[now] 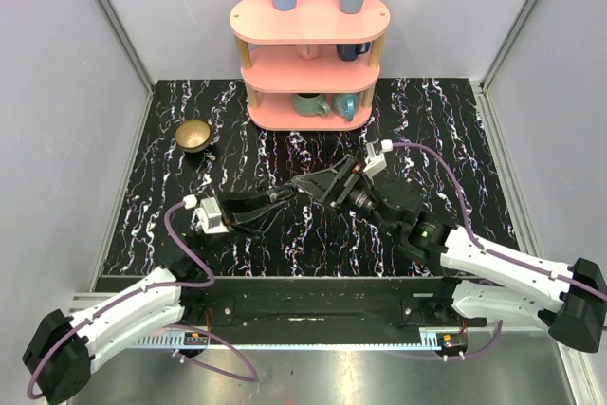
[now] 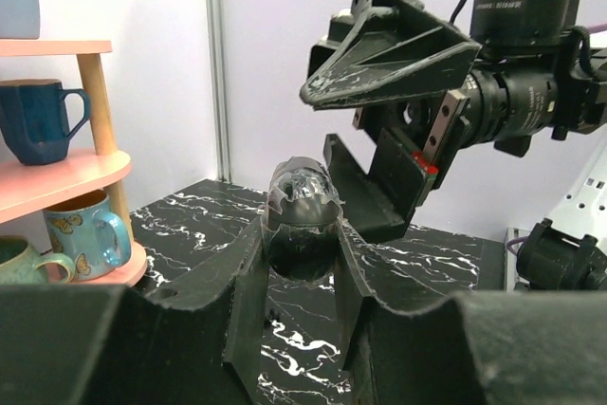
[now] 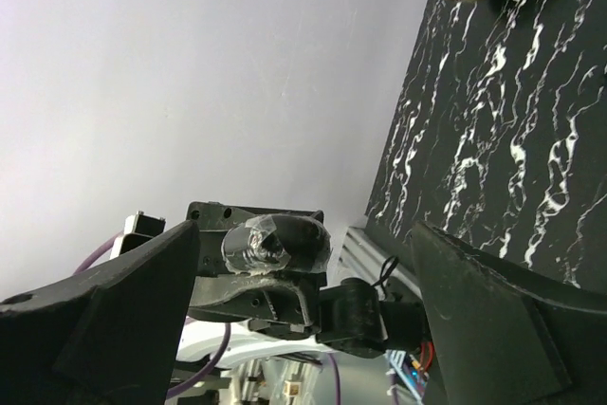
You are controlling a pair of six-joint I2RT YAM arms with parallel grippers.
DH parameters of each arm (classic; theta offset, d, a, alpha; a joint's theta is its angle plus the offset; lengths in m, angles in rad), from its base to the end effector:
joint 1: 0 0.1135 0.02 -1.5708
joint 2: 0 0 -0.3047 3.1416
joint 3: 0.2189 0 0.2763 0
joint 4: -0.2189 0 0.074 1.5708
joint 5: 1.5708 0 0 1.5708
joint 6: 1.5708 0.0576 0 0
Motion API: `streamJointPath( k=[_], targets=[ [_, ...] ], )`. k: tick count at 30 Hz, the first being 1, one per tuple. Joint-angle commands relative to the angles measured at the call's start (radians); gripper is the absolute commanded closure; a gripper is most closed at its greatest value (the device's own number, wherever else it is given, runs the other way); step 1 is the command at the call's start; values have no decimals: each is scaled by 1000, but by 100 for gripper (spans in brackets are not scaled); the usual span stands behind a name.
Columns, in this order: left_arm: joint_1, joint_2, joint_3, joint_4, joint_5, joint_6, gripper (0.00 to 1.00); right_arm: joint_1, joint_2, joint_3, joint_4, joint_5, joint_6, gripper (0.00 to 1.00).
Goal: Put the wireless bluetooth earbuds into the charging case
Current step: Adjust the charging case.
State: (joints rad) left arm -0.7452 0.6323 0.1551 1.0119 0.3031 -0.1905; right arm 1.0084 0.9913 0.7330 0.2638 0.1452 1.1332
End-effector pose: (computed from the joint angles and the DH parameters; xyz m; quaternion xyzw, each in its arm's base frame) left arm 0.1003 -0.1159 0.2887 0.2602 0.4349 -0.4540 0.7328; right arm 0.1458 0.2157 0.3583 0.0952 0.6987 0.5961 0.3839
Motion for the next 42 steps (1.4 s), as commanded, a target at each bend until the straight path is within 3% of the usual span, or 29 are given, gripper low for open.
streamJointPath(
  k=[1, 15, 27, 32, 42],
  targets=[
    [-3, 24, 26, 140, 44, -23, 100, -11, 46, -1, 126, -99, 86, 2],
    [-3, 20, 34, 102, 30, -1, 100, -16, 109, -7, 202, -180, 171, 29],
    [-3, 26, 54, 54, 30, -7, 98, -25, 132, -43, 264, -210, 229, 73],
    [-3, 30, 60, 45, 24, -18, 91, -25, 133, -44, 275, -213, 229, 79],
    [-5, 38, 72, 25, 22, -43, 75, -28, 133, -46, 275, -214, 215, 80]
  ],
)
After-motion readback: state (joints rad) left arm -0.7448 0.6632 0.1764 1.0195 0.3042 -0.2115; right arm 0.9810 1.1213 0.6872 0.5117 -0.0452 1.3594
